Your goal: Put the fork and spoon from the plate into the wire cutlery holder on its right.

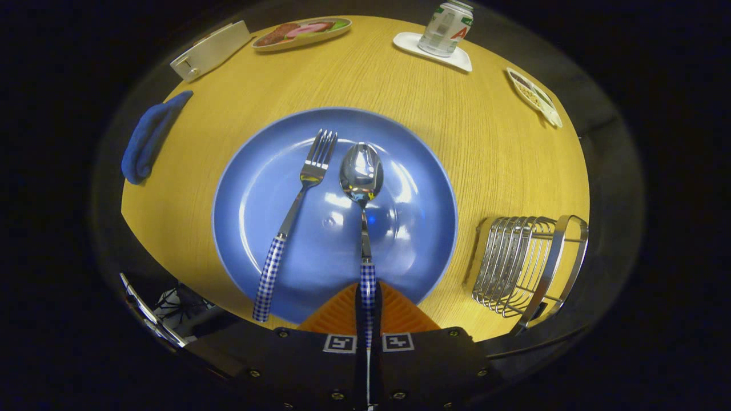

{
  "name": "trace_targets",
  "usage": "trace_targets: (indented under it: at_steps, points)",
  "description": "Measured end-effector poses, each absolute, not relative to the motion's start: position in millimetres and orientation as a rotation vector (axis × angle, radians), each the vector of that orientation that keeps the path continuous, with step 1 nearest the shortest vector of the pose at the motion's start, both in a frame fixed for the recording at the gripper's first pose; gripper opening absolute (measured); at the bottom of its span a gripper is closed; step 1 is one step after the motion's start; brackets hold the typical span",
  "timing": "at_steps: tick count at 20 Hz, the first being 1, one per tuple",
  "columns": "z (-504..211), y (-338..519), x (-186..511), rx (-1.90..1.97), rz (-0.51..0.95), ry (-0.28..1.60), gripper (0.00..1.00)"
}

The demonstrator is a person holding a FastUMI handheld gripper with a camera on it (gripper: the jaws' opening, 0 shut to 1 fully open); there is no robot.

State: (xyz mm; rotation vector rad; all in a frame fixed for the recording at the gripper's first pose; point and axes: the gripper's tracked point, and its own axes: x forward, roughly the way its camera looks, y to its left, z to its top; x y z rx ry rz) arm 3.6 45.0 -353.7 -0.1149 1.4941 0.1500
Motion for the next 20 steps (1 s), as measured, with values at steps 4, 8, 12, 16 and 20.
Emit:
trace_targets:
  at_steps: [4, 8, 12, 16, 20]
  points:
    - [-329, 30, -1, -0.205, 0.207, 1.488, 0.02]
    - [-295, 5, -12, -0.248, 0.248, 1.472, 0.02]
    - [-257, -21, -33, -0.195, 0.261, 1.494, 0.02]
    - [-233, -57, -55, -0.202, 0.244, 1.550, 0.02]
    - [-225, -107, -74, -0.330, 0.213, 1.631, 0.02]
